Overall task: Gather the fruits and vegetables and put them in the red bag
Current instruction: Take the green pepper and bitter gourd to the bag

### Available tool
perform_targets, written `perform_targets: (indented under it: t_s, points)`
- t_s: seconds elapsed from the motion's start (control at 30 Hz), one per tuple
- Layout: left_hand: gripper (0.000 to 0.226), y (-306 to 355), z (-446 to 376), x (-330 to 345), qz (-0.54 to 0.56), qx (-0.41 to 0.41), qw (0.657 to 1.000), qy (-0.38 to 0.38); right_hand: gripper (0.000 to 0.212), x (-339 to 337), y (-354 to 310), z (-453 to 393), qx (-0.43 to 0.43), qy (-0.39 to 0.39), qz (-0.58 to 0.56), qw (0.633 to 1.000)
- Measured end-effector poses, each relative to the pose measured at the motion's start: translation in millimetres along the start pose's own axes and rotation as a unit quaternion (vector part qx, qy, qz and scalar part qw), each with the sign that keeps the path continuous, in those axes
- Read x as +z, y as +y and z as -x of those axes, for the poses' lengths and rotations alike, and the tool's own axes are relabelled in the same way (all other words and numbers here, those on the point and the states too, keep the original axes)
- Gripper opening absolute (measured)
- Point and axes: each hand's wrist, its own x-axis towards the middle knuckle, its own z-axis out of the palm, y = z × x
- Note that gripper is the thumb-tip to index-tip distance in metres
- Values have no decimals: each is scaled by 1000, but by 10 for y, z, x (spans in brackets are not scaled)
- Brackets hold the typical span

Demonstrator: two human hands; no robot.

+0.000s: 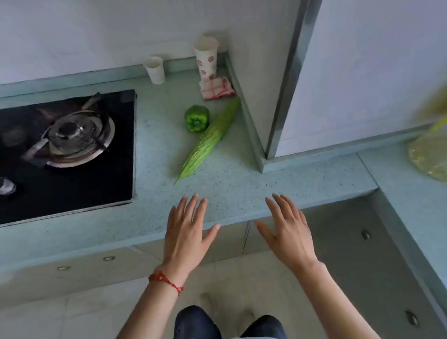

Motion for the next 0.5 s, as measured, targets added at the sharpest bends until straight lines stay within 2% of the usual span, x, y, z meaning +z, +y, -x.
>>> perform_targets:
  t_s: [0.23,0.33,0.5]
  points:
    - [73,-308,21,-100,19,-82,996,13,68,113,-297,-378,-77,-41,-8,996]
    - [68,-400,-88,-99,22,-91,995,18,67,147,-345,-538,-88,-47,-4,995]
    - [79,-577,-402,-135,27,-81,996,15,66,202,-407,-870,-77,-53,-8,996]
